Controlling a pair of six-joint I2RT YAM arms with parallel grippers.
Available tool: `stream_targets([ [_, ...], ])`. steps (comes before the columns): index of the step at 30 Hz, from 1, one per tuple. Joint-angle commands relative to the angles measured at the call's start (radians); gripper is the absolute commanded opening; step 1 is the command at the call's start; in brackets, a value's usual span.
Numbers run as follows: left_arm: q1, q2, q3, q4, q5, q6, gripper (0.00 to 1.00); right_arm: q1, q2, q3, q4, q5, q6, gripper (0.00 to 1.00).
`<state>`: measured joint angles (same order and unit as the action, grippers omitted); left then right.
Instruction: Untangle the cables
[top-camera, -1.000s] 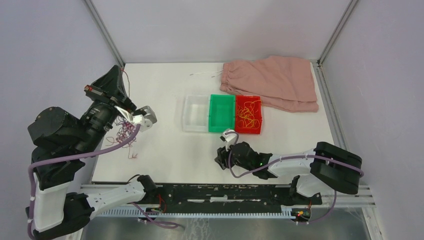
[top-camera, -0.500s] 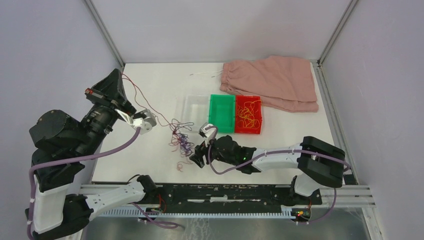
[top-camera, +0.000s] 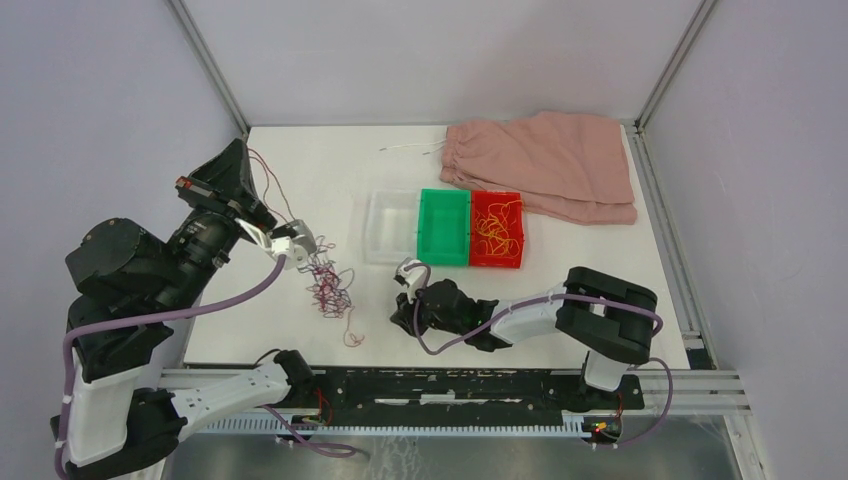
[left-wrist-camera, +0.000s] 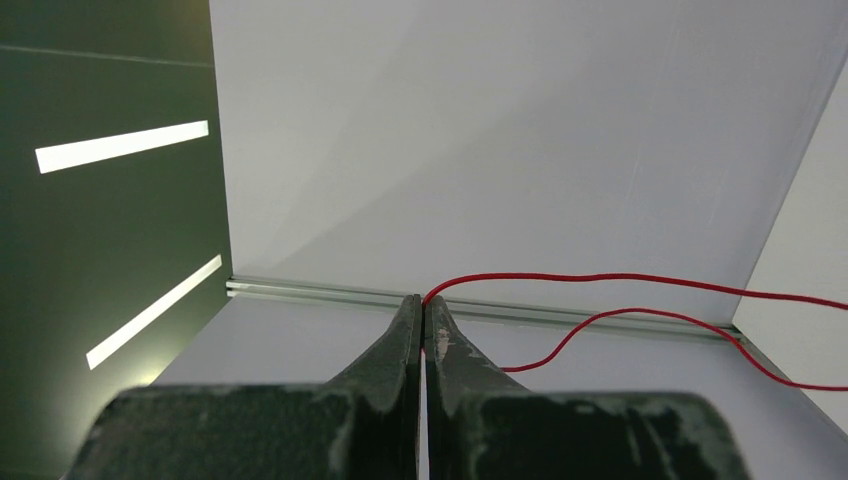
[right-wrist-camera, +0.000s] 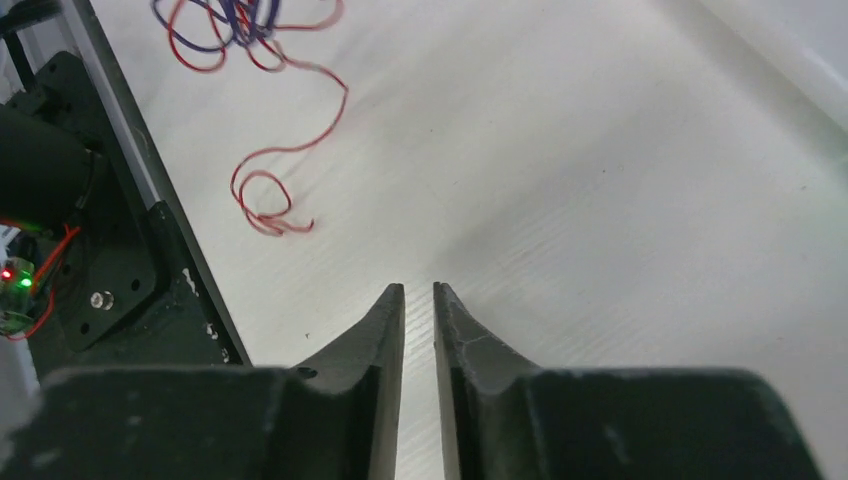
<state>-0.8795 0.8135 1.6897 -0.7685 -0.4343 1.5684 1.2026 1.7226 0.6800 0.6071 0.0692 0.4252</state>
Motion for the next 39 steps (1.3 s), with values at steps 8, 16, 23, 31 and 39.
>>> stream_targets([
  [8, -0.005, -0.002, -0.008, 0.036, 0.000, -0.015, 0.03, 0.011, 0.035, 0.034, 0.152, -0.064, 0.032, 0.56],
  [16, -0.004, -0.017, -0.028, 0.025, -0.006, -0.019, 0.03, 0.076, 0.123, 0.237, 0.011, -0.040, -0.051, 0.72],
  [23, -0.005, -0.020, -0.026, 0.014, -0.006, -0.022, 0.03, 0.077, 0.217, 0.449, -0.295, 0.011, -0.171, 0.77],
  [31, -0.006, -0.029, -0.018, -0.002, -0.004, -0.029, 0.03, 0.077, 0.259, 0.469, -0.526, 0.143, -0.181, 0.65],
  [39, -0.005, -0.033, -0.033, -0.004, 0.012, -0.044, 0.03, 0.078, 0.195, 0.353, -0.443, 0.217, -0.190, 0.63],
])
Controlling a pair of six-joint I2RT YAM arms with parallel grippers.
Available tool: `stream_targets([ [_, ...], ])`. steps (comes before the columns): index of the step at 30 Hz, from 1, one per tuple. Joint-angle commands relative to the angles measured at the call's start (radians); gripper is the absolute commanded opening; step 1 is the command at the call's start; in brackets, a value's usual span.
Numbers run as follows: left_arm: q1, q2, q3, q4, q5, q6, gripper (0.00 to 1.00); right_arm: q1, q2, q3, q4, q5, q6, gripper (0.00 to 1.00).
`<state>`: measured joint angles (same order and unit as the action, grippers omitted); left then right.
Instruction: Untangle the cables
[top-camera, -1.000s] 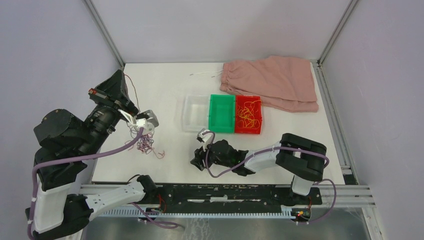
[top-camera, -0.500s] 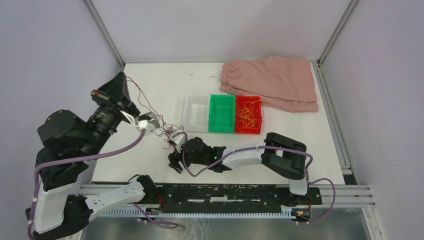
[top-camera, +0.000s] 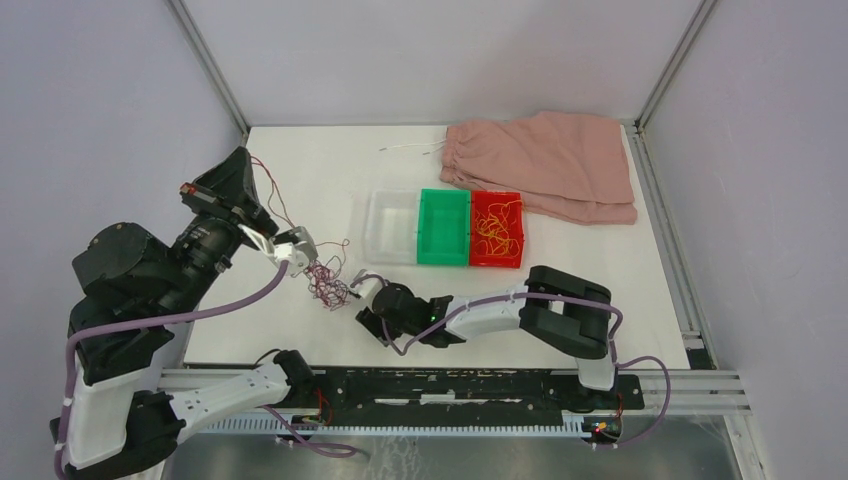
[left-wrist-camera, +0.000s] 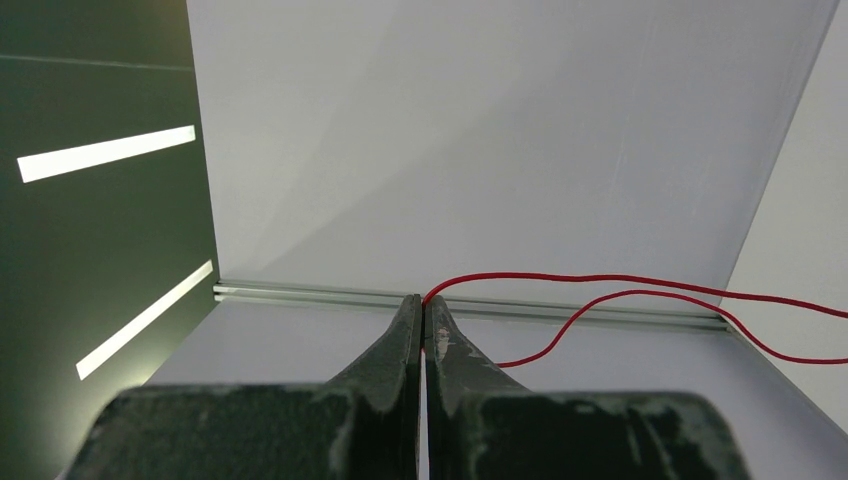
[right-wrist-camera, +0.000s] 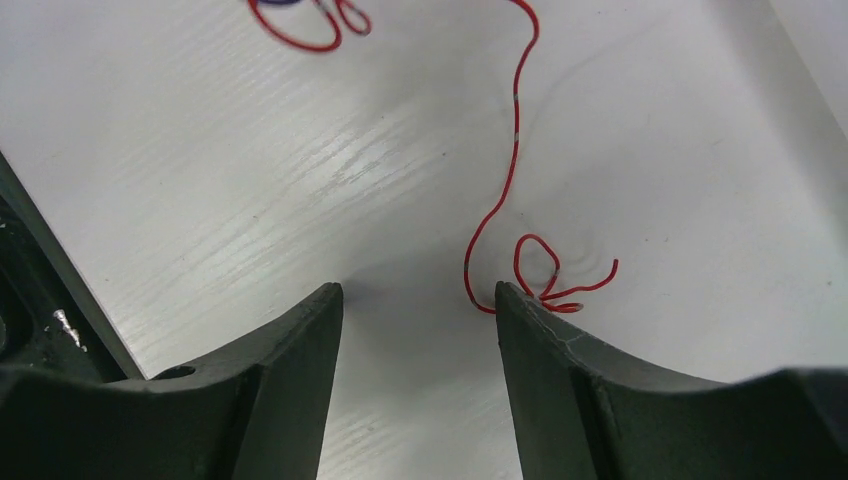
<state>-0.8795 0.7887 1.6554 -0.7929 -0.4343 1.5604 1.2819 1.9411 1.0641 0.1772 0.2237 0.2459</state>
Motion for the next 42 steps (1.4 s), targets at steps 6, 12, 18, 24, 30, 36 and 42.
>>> stream_targets([
  [6, -0.005, -0.016, -0.007, 0.007, 0.017, -0.044, 0.03, -0.004, -0.127, -0.130, 0.169, 0.016, -0.009, 0.61],
  [12, -0.005, -0.038, -0.033, -0.008, 0.036, -0.058, 0.03, -0.044, -0.198, -0.157, 0.244, -0.093, 0.001, 0.62],
  [18, -0.005, -0.063, -0.068, -0.037, 0.047, -0.086, 0.03, -0.094, -0.207, -0.171, 0.255, -0.180, -0.023, 0.63],
  [24, -0.005, -0.069, -0.069, -0.047, 0.052, -0.094, 0.03, -0.151, -0.085, -0.066, 0.105, -0.226, -0.078, 0.66],
  [30, -0.005, -0.076, -0.071, -0.061, 0.048, -0.098, 0.03, -0.157, -0.056, -0.088, 0.148, -0.343, -0.035, 0.67],
  [36, -0.005, -0.089, -0.095, -0.069, 0.047, -0.105, 0.03, -0.146, -0.051, -0.057, 0.144, -0.353, -0.010, 0.62],
  [42, -0.006, -0.111, -0.135, -0.122, 0.031, -0.124, 0.03, -0.121, -0.065, -0.060, 0.138, -0.264, 0.023, 0.60],
])
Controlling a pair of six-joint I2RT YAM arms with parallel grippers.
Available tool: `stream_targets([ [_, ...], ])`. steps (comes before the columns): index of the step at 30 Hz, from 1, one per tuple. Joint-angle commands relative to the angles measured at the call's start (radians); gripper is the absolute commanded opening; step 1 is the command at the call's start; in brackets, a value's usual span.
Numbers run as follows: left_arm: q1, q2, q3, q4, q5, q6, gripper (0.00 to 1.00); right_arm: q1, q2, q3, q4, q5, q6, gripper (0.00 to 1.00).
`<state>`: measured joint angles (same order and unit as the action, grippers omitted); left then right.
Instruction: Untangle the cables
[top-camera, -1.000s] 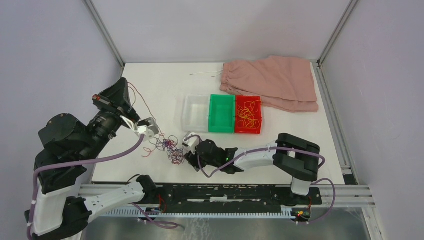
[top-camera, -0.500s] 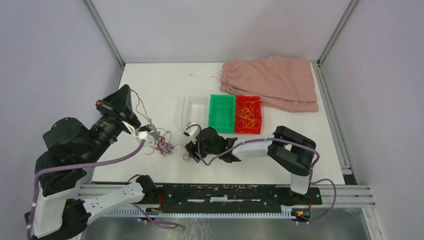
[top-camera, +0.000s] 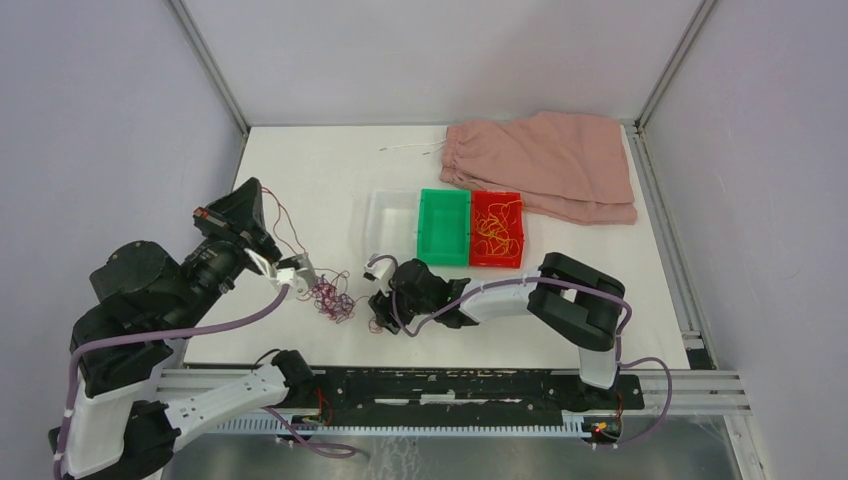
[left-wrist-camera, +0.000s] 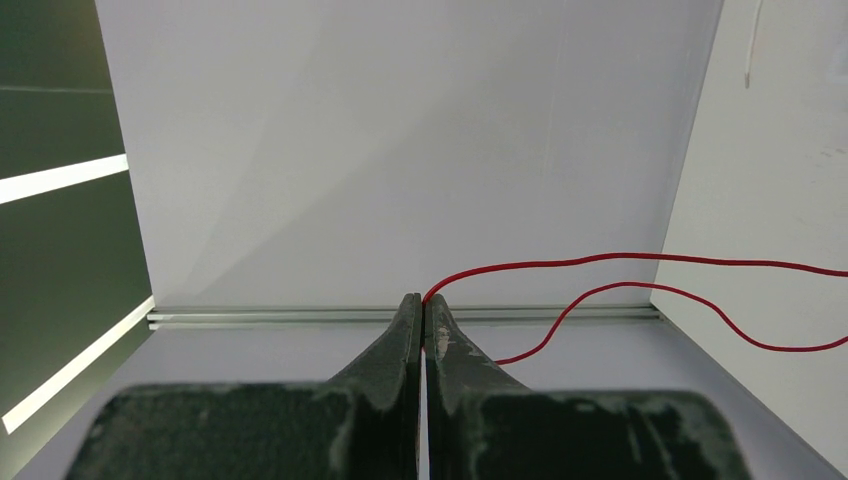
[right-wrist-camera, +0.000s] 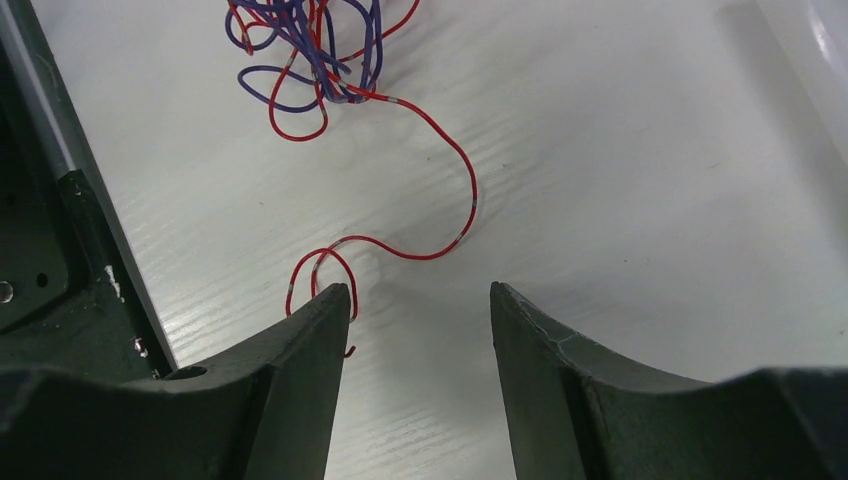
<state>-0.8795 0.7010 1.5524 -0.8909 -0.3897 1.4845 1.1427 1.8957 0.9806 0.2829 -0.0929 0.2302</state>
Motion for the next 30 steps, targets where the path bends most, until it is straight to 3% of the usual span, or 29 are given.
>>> stream_targets([
  [1, -0.006, -0.035, -0.054, -0.033, -0.017, -0.040, 0.03, 0.019, -0.030, 0.020, 0.037, 0.070, 0.049, 0.61],
  [9, -0.004, -0.081, -0.133, -0.044, -0.019, -0.039, 0.03, 0.037, -0.010, 0.070, 0.016, 0.177, 0.000, 0.65],
  [19, -0.006, -0.083, -0.109, -0.063, -0.034, -0.048, 0.03, 0.037, 0.124, 0.238, -0.063, 0.096, -0.085, 0.64],
  [25, -0.006, -0.089, -0.118, -0.064, -0.030, -0.058, 0.03, 0.037, 0.160, 0.297, -0.130, 0.096, -0.143, 0.58],
  [30, -0.006, -0.093, -0.124, -0.073, -0.031, -0.066, 0.03, 0.031, 0.206, 0.356, -0.180, 0.054, -0.213, 0.40],
])
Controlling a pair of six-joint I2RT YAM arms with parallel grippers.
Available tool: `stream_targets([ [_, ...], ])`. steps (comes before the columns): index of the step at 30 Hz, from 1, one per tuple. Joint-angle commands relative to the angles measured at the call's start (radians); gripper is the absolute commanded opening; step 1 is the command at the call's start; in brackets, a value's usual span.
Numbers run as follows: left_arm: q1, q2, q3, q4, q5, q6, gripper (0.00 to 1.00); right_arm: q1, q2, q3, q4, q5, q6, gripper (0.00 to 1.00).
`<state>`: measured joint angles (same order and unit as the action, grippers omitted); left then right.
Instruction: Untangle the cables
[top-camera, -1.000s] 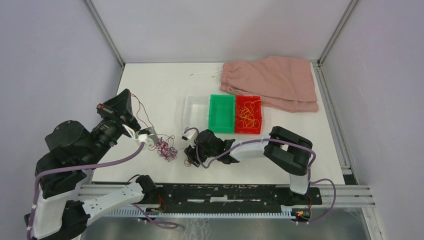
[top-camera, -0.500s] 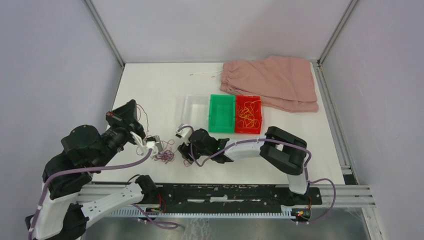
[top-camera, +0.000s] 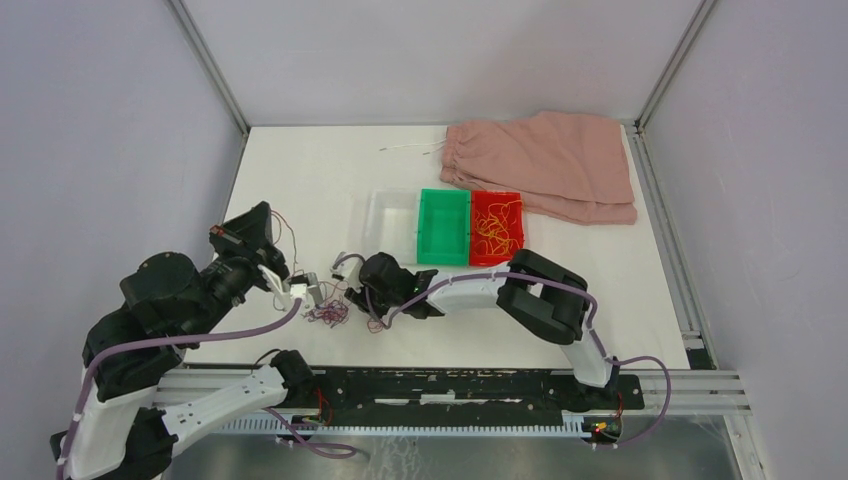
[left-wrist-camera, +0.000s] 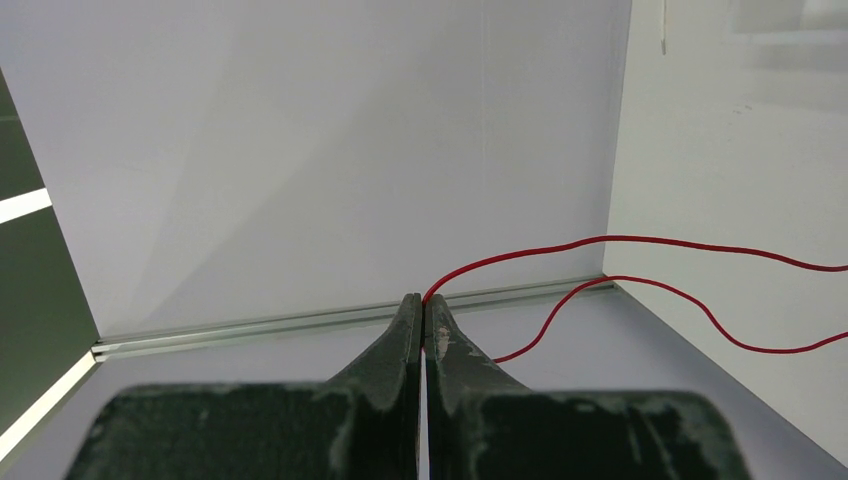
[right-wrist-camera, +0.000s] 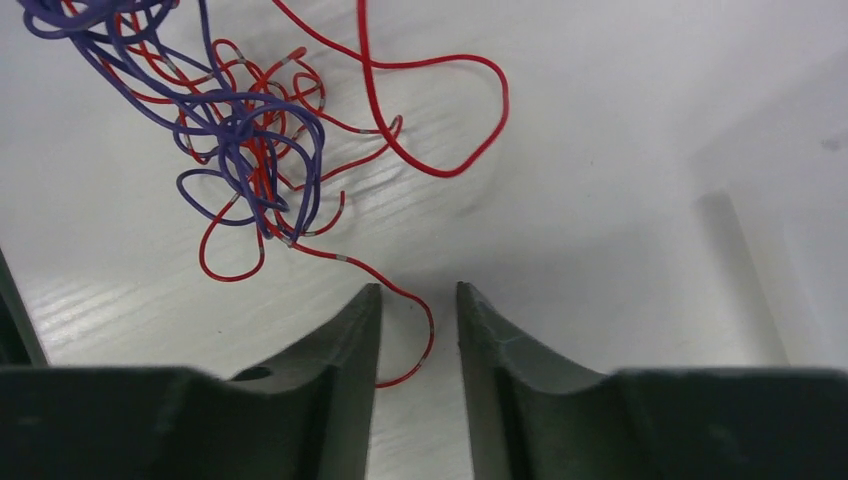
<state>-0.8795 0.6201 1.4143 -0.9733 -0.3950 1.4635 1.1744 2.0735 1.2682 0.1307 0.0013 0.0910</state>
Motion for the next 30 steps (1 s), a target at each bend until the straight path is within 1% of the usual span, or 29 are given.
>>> stream_targets([
  [1, -0.007, -0.017, 0.008, 0.005, -0.028, -0.049, 0.03, -0.003, 0.035, 0.072, -0.026, -0.049, -0.080, 0.34],
  [4, -0.007, -0.032, -0.016, -0.007, -0.032, -0.056, 0.03, -0.013, 0.040, 0.077, -0.014, -0.076, -0.069, 0.12],
  [6, -0.007, -0.040, -0.031, -0.014, -0.033, -0.066, 0.03, -0.021, 0.023, 0.060, 0.002, -0.080, -0.054, 0.01],
  [8, -0.008, -0.048, -0.050, -0.030, -0.029, -0.089, 0.03, -0.033, -0.036, 0.027, 0.016, -0.062, -0.033, 0.00],
  [11, -0.010, -0.074, -0.110, -0.048, -0.015, -0.126, 0.03, -0.066, -0.182, -0.061, 0.051, -0.047, 0.017, 0.00],
  [14, -0.015, -0.118, -0.228, -0.049, 0.008, -0.168, 0.03, -0.087, -0.354, -0.146, 0.050, -0.037, 0.035, 0.00],
  [16, -0.013, -0.152, -0.314, -0.042, 0.025, -0.212, 0.04, -0.087, -0.445, -0.159, 0.010, -0.051, 0.025, 0.00],
  [17, -0.015, -0.169, -0.361, -0.038, 0.036, -0.237, 0.19, -0.088, -0.482, -0.158, -0.013, -0.068, 0.021, 0.00],
  [19, -0.016, -0.206, -0.446, -0.048, 0.058, -0.298, 0.56, -0.087, -0.538, -0.147, -0.059, -0.103, 0.016, 0.00],
  [21, -0.016, -0.228, -0.508, -0.065, 0.097, -0.373, 0.78, -0.087, -0.576, -0.127, -0.107, -0.128, 0.017, 0.00],
  [23, -0.015, -0.236, -0.535, -0.090, 0.146, -0.458, 0.95, -0.087, -0.608, -0.113, -0.145, -0.144, 0.020, 0.00],
  [24, -0.016, -0.235, -0.536, -0.097, 0.174, -0.492, 0.99, -0.088, -0.618, -0.104, -0.161, -0.151, 0.022, 0.00],
  [25, -0.016, -0.232, -0.528, -0.103, 0.212, -0.525, 1.00, -0.087, -0.628, -0.096, -0.181, -0.163, 0.021, 0.00],
  [30, -0.016, -0.199, -0.423, -0.164, 0.447, -0.646, 1.00, -0.088, -0.643, -0.031, -0.279, -0.199, 0.030, 0.00],
])
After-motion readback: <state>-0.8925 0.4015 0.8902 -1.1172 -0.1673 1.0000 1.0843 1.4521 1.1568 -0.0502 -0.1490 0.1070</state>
